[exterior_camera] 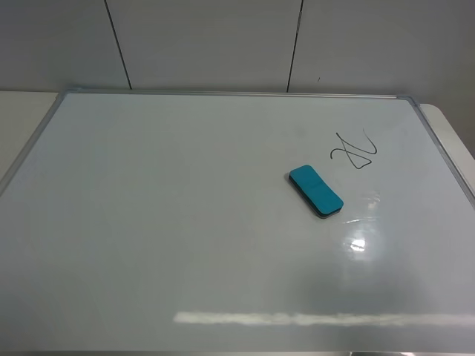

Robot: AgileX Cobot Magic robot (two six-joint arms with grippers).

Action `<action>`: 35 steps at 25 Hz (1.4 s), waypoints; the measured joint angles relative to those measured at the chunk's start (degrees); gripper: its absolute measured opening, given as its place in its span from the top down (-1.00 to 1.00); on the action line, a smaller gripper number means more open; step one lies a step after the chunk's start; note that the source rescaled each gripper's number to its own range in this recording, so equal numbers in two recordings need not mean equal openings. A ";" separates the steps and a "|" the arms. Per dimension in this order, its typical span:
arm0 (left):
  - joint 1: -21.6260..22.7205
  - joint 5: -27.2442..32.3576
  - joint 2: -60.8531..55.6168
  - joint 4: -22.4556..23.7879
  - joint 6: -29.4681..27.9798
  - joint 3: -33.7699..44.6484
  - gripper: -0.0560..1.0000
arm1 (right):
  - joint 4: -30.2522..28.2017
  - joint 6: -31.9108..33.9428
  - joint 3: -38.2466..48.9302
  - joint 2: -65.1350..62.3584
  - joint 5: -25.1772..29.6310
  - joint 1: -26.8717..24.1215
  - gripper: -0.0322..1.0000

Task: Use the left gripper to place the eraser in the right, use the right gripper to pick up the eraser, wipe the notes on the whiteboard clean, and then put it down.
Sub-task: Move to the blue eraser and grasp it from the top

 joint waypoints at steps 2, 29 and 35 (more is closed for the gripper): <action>0.00 0.00 0.00 0.00 0.00 0.00 -1.00 | 0.00 0.00 0.00 0.00 0.00 0.00 -1.00; 0.00 0.00 0.00 -0.09 0.00 0.00 -1.00 | -0.07 -3.44 -5.00 12.20 5.00 0.00 -1.00; 0.00 0.00 0.00 -0.13 0.00 0.00 -1.00 | 3.10 -13.38 -11.49 33.66 -0.39 0.00 -1.00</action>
